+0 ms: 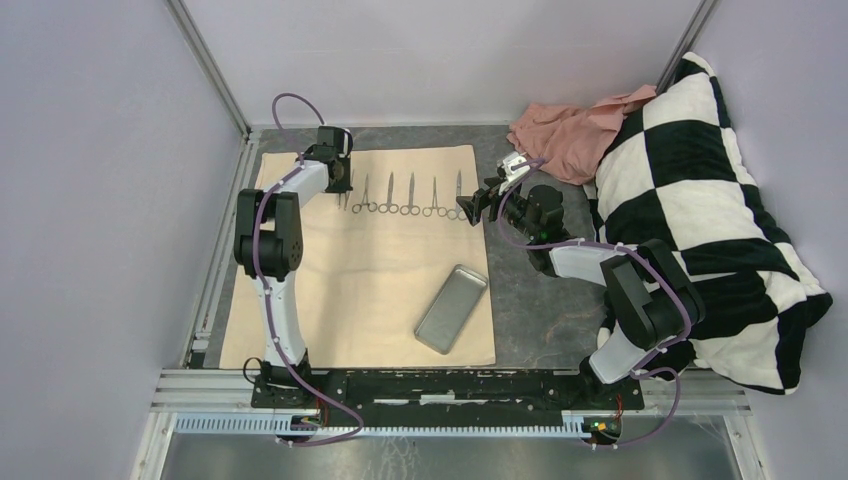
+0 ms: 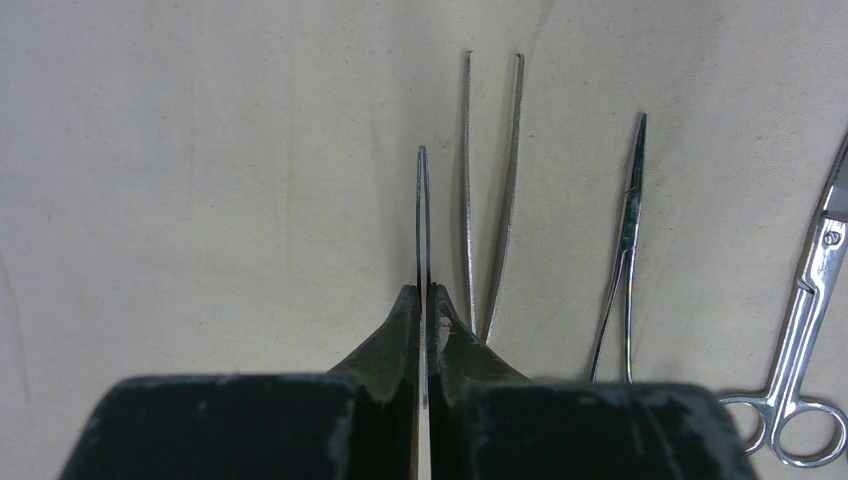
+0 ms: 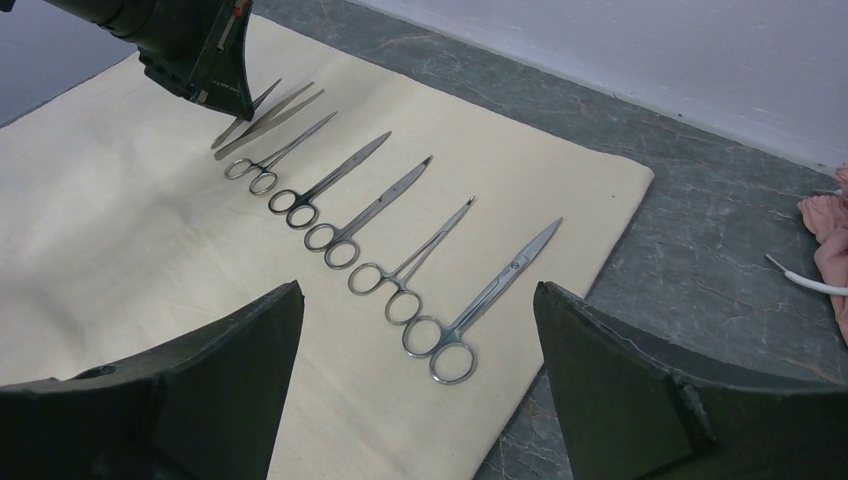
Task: Open and lay out the surgical kit
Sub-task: Place the medical item in the surgical kit.
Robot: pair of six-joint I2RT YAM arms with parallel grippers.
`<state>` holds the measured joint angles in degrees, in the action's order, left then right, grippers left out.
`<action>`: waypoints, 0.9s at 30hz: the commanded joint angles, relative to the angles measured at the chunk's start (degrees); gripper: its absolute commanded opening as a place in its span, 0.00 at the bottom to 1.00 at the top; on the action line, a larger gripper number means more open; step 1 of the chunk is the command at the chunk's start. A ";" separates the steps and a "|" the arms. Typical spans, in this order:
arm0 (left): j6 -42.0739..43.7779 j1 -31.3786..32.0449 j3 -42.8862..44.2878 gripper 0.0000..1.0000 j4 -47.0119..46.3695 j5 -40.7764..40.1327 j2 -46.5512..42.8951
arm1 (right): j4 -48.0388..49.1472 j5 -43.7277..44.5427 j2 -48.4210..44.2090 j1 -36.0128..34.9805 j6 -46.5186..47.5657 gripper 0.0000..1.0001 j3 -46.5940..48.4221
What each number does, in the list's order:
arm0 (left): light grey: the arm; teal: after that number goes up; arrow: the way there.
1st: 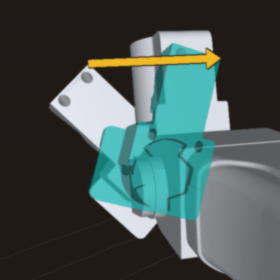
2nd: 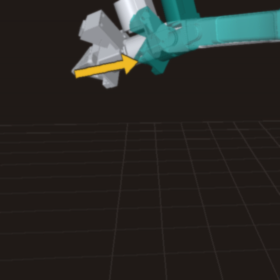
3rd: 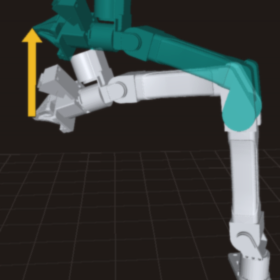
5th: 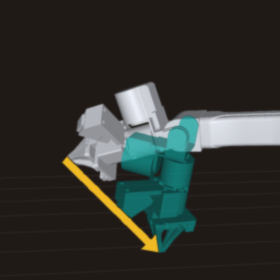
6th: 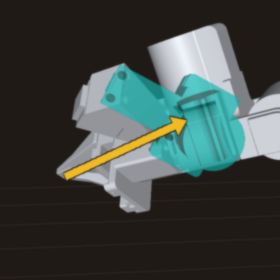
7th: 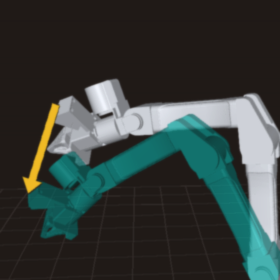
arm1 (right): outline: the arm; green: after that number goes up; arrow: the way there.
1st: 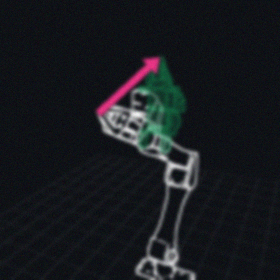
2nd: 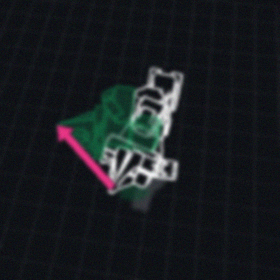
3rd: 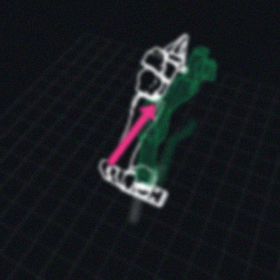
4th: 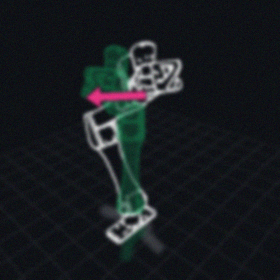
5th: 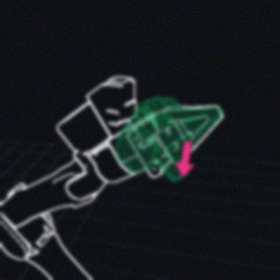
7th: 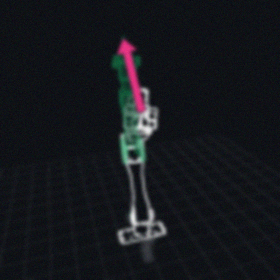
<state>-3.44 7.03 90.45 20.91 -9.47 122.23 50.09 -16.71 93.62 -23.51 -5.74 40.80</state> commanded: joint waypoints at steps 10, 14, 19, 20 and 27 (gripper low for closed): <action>2.97 -0.78 2.61 0.02 -0.57 -2.37 0.76 | 3.00 -1.66 -0.09 0.27 0.55 0.92 0.34; 3.09 -0.96 2.75 0.03 -0.48 -2.02 0.96 | 3.11 -1.74 0.09 0.22 0.45 0.92 0.38; 2.62 -1.29 3.34 0.06 0.08 -2.42 1.82 | 3.18 -2.01 0.18 0.27 0.33 0.92 0.38; 2.45 -1.31 3.45 0.07 0.16 -2.51 2.00 | 3.24 -2.08 0.12 0.26 0.33 0.91 0.34; 2.04 -1.35 4.25 0.19 1.19 -2.67 2.36 | 3.26 -2.26 0.21 0.34 0.30 0.92 0.34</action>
<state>-3.31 6.07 92.36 21.41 -11.07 123.74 50.11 -17.98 93.62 -23.46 -5.74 40.80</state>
